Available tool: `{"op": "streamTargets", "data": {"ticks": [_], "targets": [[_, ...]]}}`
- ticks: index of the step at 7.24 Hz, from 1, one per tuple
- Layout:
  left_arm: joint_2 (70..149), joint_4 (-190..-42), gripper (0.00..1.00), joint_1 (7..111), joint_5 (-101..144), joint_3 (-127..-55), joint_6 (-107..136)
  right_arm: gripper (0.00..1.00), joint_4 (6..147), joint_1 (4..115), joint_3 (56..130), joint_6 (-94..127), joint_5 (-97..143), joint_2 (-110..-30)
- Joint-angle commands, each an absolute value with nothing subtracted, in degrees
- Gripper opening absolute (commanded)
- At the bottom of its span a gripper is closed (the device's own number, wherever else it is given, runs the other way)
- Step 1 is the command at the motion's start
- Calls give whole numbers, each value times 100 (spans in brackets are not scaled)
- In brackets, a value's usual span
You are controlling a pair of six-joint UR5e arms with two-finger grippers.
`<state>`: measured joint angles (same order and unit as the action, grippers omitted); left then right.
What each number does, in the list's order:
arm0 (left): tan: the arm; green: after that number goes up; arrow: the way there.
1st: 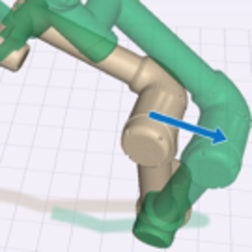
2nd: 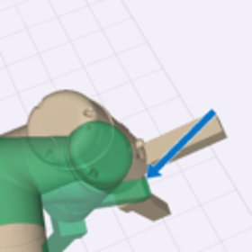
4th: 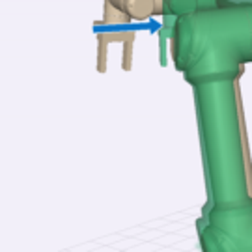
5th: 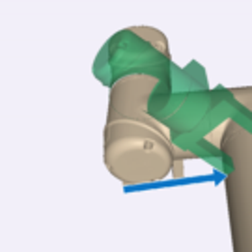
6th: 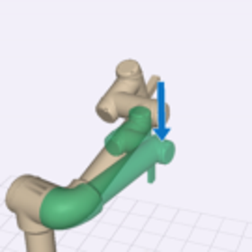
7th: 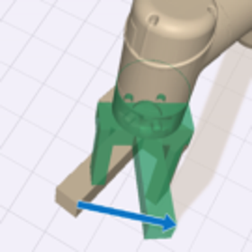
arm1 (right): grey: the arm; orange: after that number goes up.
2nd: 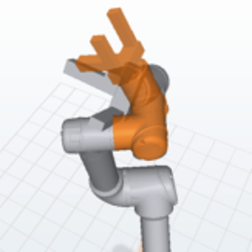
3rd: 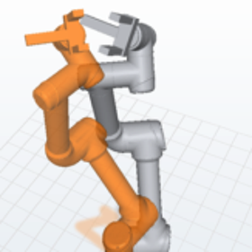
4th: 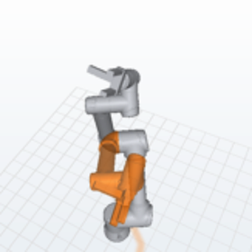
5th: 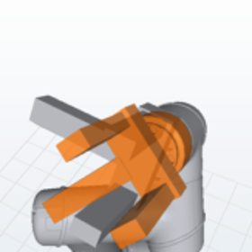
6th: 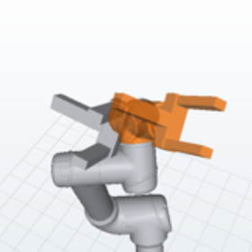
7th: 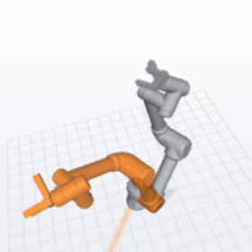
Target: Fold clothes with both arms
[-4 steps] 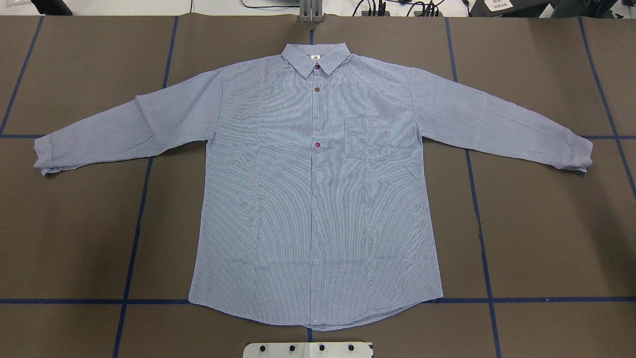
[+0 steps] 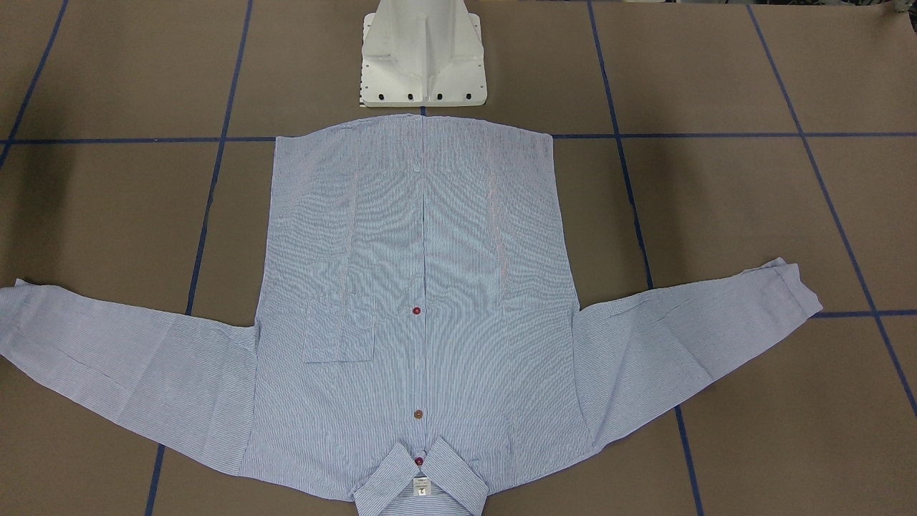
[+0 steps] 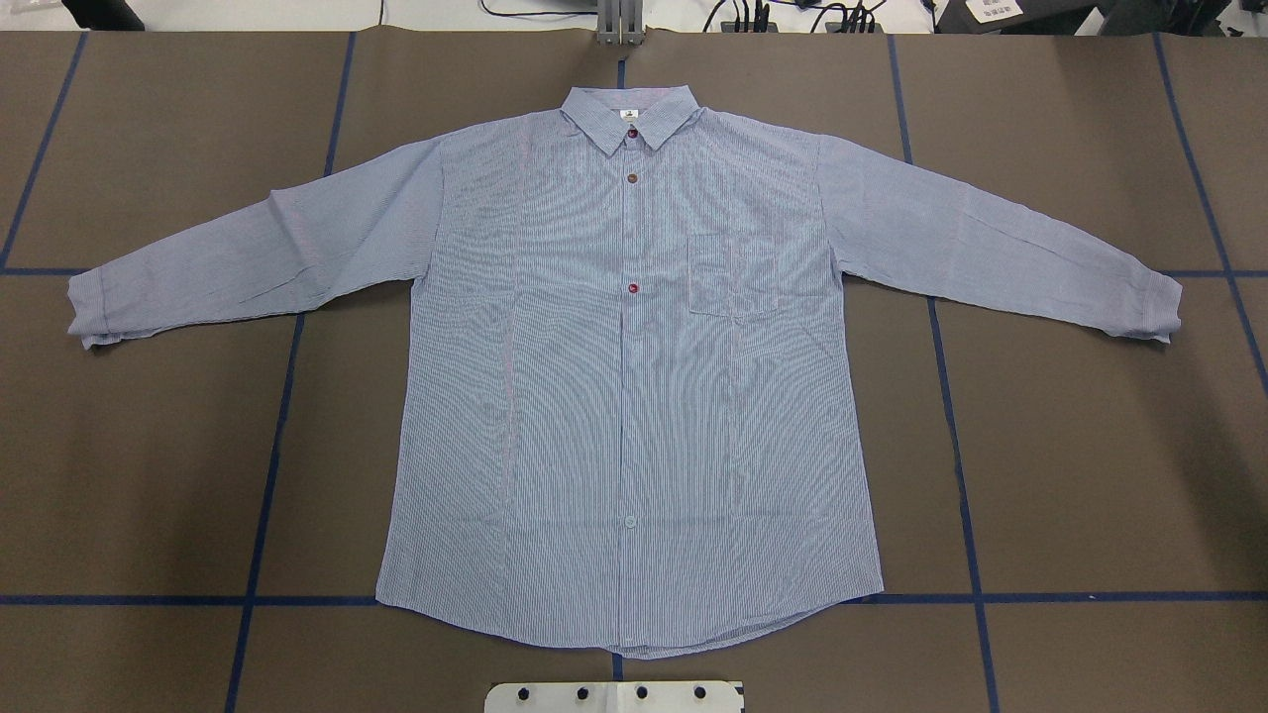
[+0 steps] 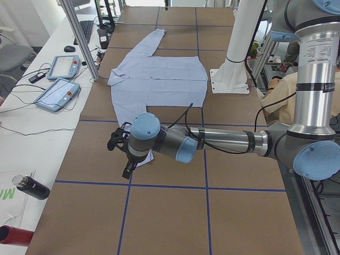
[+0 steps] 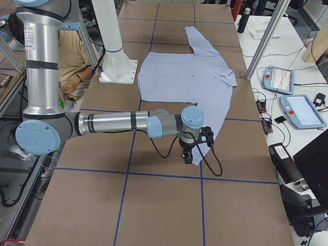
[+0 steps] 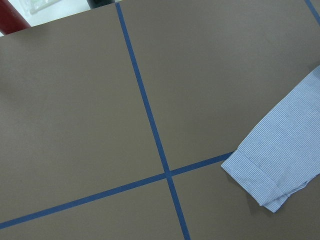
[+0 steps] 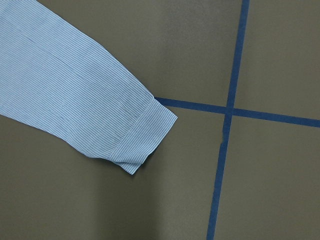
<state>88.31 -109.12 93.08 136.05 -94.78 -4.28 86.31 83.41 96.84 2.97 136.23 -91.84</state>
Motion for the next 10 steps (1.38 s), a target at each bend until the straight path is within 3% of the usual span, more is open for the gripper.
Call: {"op": "streamTargets", "data": {"ticks": [1, 6, 7, 9, 10], "targets": [[8815, -10942, 100, 9308, 13614, -9475, -422, 100, 8509, 8341, 9686, 299, 13614, -9185], [8815, -10934, 100, 9308, 13623, -9483, -422, 100, 7112, 7762, 9028, 491, 13580, -9255], [8815, -10934, 100, 9308, 13623, -9483, -422, 100, 6780, 7691, 8591, 701, 13570, -9124], [8807, -10925, 100, 9308, 13623, -9483, -422, 99, 5125, 7429, 7048, 2503, 13465, -8406], [8807, -10916, 100, 9308, 13623, -9483, -422, 99, 4532, 7253, 6840, 3201, 13108, -8394]]}}
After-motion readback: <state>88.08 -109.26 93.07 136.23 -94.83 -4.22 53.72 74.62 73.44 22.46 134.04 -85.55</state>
